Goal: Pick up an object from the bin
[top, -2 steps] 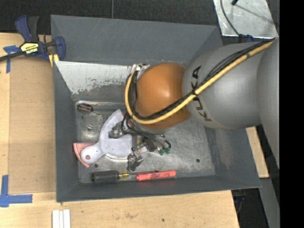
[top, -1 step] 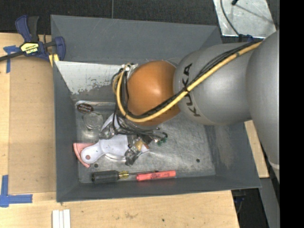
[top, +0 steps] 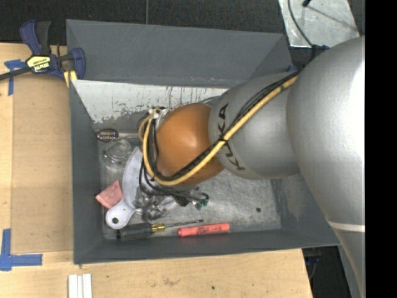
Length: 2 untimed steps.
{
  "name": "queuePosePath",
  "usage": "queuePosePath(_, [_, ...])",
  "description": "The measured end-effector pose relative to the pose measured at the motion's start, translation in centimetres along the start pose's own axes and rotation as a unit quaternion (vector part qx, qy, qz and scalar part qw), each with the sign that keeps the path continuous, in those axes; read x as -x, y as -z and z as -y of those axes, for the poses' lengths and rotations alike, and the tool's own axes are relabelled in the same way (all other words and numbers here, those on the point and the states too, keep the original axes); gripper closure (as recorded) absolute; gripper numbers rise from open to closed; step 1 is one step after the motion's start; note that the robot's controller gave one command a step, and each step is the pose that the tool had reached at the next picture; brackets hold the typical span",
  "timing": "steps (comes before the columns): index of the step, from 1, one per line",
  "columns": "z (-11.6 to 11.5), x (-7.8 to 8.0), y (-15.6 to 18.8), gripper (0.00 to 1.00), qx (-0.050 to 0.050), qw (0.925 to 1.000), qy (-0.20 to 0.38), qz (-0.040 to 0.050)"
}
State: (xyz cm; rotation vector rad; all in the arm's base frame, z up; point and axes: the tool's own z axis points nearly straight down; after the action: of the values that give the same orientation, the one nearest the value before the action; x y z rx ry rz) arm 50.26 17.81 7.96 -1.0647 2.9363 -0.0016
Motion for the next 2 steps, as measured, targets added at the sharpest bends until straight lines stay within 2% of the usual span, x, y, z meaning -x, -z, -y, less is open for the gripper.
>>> queuePosePath(1, [0.0,0.0,0.0,1.0,0.0,1.0,-0.001,-0.0001])
queuePosePath(2, [-0.3,1.4,12.7,1.0,0.003,0.9999,-0.014,-0.0068])
